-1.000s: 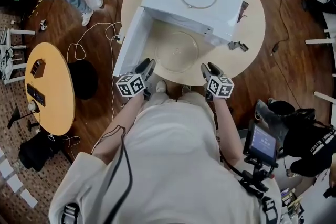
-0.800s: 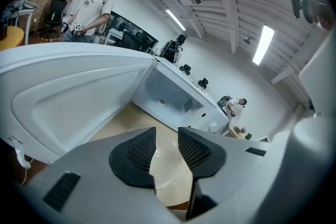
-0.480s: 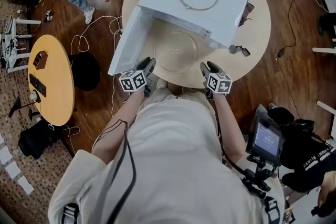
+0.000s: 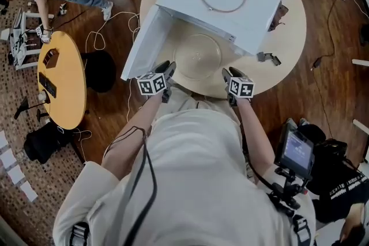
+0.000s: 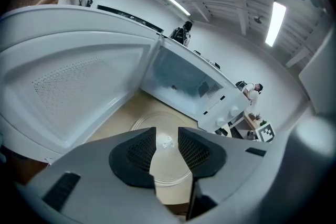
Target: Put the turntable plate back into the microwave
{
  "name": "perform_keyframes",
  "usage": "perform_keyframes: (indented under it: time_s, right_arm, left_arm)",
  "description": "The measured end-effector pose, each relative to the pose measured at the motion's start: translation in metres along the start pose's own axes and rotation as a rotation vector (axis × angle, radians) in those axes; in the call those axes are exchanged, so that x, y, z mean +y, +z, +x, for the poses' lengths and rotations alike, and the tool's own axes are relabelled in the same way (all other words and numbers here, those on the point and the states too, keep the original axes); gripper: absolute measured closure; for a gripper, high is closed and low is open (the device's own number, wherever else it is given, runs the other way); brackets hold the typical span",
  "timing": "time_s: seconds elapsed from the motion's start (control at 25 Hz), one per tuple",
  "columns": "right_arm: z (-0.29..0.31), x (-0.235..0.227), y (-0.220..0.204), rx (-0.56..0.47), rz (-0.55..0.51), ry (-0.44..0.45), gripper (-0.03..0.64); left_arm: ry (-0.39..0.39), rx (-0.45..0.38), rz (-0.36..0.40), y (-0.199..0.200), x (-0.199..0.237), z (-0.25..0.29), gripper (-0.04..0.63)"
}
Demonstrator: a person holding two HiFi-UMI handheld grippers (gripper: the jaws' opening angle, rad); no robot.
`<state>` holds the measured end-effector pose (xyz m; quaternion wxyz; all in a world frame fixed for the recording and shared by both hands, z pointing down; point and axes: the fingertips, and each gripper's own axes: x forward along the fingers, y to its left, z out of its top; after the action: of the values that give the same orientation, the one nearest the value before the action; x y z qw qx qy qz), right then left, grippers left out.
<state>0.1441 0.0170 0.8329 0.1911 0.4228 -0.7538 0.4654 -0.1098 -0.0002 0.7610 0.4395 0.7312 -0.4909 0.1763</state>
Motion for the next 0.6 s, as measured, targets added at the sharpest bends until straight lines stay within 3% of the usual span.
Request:
perform_keyframes:
  time_s: [0.6]
  right_arm:
    - [0.041, -0.001, -0.014, 0.129, 0.018, -0.004, 0.477]
  left_arm:
    - [0.048, 0.226, 0.104, -0.025, 0.062, 0.062, 0.482]
